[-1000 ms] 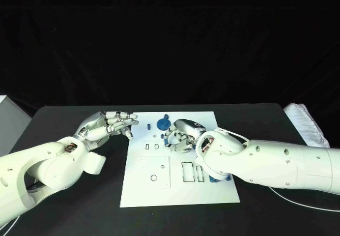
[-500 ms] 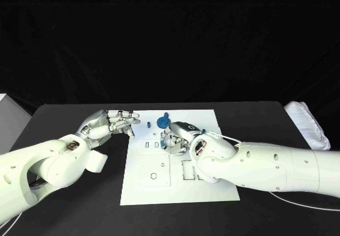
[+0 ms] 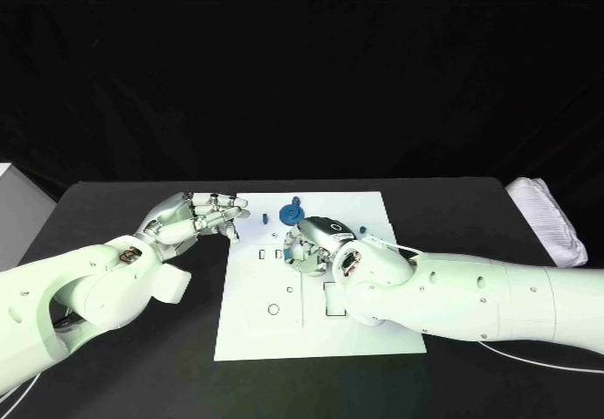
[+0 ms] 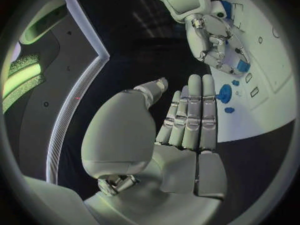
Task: Assemble the parts on the task board
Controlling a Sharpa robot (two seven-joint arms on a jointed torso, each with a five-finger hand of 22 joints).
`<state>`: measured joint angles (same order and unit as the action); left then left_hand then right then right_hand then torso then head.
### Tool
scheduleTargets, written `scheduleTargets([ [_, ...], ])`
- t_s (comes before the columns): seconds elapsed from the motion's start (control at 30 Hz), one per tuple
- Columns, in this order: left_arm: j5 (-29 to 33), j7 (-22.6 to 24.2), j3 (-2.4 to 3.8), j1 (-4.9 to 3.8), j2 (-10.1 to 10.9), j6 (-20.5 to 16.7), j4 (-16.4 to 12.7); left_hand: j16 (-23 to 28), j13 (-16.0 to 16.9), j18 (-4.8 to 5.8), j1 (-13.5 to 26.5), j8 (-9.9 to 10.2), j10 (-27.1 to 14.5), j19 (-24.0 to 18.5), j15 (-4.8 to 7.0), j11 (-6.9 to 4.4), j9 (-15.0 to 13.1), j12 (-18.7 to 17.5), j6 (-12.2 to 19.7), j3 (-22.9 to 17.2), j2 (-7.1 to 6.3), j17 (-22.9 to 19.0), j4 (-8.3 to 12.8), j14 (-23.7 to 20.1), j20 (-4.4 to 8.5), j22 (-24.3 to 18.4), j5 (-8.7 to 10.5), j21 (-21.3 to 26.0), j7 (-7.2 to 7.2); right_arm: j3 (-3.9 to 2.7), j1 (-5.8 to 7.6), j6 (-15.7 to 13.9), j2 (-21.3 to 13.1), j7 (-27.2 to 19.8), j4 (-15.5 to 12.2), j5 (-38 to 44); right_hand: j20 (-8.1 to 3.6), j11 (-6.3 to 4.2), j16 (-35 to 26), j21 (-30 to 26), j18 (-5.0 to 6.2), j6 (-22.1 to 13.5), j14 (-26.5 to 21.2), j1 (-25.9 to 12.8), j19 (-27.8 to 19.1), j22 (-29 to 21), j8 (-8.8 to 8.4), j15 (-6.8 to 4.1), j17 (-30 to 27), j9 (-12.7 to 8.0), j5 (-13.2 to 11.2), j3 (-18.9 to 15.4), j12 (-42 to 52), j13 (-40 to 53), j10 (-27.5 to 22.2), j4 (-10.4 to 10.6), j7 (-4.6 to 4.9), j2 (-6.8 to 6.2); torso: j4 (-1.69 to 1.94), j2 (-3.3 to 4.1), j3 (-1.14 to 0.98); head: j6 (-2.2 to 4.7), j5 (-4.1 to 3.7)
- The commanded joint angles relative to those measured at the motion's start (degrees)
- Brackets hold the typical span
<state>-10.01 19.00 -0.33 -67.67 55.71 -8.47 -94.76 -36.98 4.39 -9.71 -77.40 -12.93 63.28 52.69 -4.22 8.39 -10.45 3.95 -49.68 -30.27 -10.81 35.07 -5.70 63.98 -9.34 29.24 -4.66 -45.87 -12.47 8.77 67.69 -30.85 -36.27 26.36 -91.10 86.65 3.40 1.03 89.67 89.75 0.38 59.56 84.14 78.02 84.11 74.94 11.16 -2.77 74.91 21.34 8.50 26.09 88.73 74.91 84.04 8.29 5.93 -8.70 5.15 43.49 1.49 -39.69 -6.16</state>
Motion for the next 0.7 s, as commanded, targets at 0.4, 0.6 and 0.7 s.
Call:
scheduleTargets([
  [0.4,-0.32,-0.12,0.02,-0.07,-0.01,1.35,-0.11,-0.37,0.07,-0.68,0.14,0.39,-0.45,-0.44,0.17,0.05,-0.08,0.12,0.4,-0.08,0.07,0.02,0.15,-0.43,-0.14,0.12,0.3,-0.37,0.09,-0.01,-0.55,-0.07,0.72,2.08,0.6,4.25,0.33,0.57,-0.31,0.25,-0.38,-0.07,5.48,-1.62,5.89,15.06,2.29,0.44,13.43,2.23,-0.59,0.2,-0.47,13.7,4.67,0.51,0.2,-0.33,-0.11,-0.05,-0.08,0.17,-0.12],
  [0.6,-0.34,-0.26,0.02,-0.07,-0.01,1.47,-0.08,-0.38,0.07,-0.69,0.16,0.4,-0.48,-0.5,0.16,0.06,-0.09,0.12,0.41,-0.07,0.09,0.01,0.14,-0.47,-0.15,0.15,0.29,-0.4,0.08,-0.01,-0.64,0.0,0.91,2.11,0.77,4.43,0.39,0.67,-0.33,0.25,-0.38,-0.39,5.47,-2.17,5.89,15.06,2.23,0.53,13.38,2.17,-0.71,0.12,-0.65,13.56,4.54,0.7,0.32,-0.74,-0.09,-0.04,-0.1,0.16,-0.22],
  [0.7,-0.34,-0.33,0.02,-0.07,-0.01,1.55,-0.08,-0.38,0.07,-0.69,0.16,0.4,-0.48,-0.5,0.16,0.06,-0.09,0.12,0.41,-0.07,0.09,0.01,0.14,-0.47,-0.15,0.15,0.29,-0.4,0.08,-0.01,-0.66,-0.01,0.95,2.07,0.83,4.46,0.5,0.84,-0.33,0.25,-0.38,-0.9,5.47,-2.81,5.89,15.06,2.08,0.66,13.37,2.04,-0.82,-0.03,-0.86,13.41,4.38,0.94,0.53,-1.33,-0.11,-0.05,-0.06,0.2,-0.23],
])
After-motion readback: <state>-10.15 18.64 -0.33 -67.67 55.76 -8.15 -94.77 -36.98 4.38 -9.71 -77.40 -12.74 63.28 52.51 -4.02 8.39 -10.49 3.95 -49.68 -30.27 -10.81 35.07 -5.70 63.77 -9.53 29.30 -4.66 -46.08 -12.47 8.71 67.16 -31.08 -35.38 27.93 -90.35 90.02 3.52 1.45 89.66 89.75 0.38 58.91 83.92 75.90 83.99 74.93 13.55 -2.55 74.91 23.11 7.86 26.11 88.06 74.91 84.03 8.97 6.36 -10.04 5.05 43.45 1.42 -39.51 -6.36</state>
